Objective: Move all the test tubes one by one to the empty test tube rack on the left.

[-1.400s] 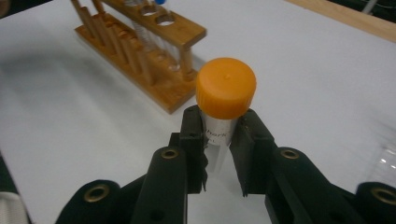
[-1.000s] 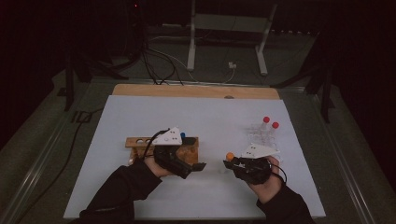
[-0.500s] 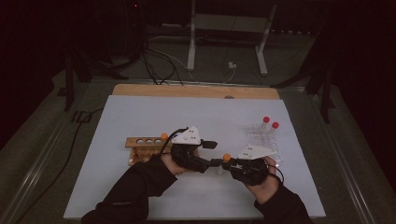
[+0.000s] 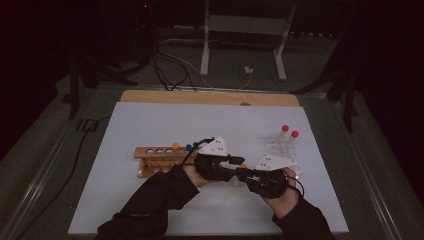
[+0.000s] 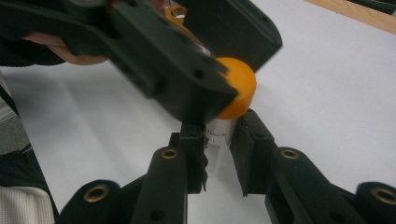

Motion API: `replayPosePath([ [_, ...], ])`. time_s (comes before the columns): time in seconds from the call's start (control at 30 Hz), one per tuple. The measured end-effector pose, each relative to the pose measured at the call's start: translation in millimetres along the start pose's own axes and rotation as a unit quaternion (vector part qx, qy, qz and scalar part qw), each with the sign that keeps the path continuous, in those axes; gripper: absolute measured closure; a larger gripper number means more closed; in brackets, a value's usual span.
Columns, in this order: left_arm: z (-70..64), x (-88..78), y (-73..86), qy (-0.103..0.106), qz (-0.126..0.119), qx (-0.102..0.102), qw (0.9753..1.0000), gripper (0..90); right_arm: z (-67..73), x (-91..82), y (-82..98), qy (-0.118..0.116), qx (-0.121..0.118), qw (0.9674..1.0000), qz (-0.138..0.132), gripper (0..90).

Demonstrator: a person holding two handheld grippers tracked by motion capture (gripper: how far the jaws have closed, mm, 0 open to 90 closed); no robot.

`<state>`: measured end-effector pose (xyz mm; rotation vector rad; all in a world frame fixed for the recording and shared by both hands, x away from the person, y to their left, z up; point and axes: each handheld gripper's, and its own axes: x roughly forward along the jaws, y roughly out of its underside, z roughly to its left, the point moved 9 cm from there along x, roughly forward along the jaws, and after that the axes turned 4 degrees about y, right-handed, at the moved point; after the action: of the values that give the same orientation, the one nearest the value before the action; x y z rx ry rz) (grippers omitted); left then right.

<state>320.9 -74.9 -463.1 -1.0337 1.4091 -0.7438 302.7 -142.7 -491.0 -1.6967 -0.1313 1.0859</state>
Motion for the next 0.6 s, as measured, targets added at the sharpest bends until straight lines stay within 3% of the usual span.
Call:
replayPosePath([
  [0.2,-0.8,1.1,-0.8,0.003,0.003,0.005,1.0000,70.2,-0.8,-0.2,-0.3,-0.001,0.002,1.0000,-0.002,74.9],
  [0.4,-0.4,-2.4,-4.4,-0.009,-0.002,0.014,0.9999,71.4,-0.9,-1.9,-2.6,-0.003,0.006,0.9999,-0.011,73.8],
  [0.6,5.2,-15.9,-9.7,-0.026,-0.011,0.012,0.9995,71.6,-4.8,-8.5,-7.3,-0.008,0.018,0.9993,-0.031,57.6],
])
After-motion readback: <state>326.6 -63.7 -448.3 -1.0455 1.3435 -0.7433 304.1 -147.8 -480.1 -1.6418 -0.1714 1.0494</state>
